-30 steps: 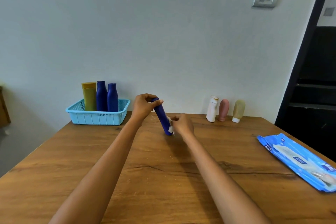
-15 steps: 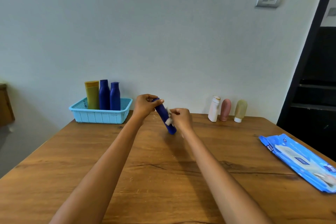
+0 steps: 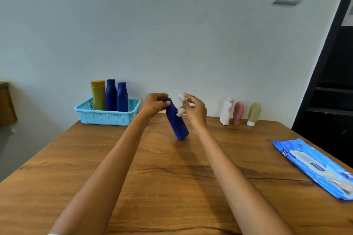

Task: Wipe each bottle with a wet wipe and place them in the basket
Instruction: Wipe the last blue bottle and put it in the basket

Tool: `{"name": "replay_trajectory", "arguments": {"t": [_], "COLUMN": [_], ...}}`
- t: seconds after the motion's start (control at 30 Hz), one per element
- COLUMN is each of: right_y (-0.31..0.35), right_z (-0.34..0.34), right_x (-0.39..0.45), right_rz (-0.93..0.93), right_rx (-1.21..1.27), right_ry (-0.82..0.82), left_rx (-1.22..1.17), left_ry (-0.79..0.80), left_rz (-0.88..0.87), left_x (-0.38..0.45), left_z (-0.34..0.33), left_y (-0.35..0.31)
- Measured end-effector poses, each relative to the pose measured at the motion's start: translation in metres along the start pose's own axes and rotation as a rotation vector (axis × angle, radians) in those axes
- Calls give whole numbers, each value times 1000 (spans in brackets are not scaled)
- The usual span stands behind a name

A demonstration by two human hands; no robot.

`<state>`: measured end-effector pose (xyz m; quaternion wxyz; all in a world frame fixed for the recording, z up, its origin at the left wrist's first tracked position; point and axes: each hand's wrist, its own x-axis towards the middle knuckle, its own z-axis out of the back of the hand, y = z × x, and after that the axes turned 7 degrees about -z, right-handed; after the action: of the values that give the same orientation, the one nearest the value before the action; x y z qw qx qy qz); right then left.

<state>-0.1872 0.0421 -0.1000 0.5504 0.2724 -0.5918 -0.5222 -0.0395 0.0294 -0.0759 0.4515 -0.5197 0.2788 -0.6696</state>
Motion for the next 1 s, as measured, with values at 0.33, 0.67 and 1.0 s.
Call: {"name": "replay_trajectory", "arguments": {"t": [0.33,0.67,1.0], "right_y": [-38,6,-37], "right_z": [-7,-10,-16], "right_x": [-8,-2,-18], "right_rz": [-8,-48,214], "right_rx": [-542,69,-395], "right_ry": [144,48,-26], "left_rx": [18,338,325], "left_ry": [-42,-154,-202], "left_rz": [-22,-136,-23], "left_x": [-1,-4,-6], "left_z": [2,-13,-9], "left_y": [1,-1,4]}}
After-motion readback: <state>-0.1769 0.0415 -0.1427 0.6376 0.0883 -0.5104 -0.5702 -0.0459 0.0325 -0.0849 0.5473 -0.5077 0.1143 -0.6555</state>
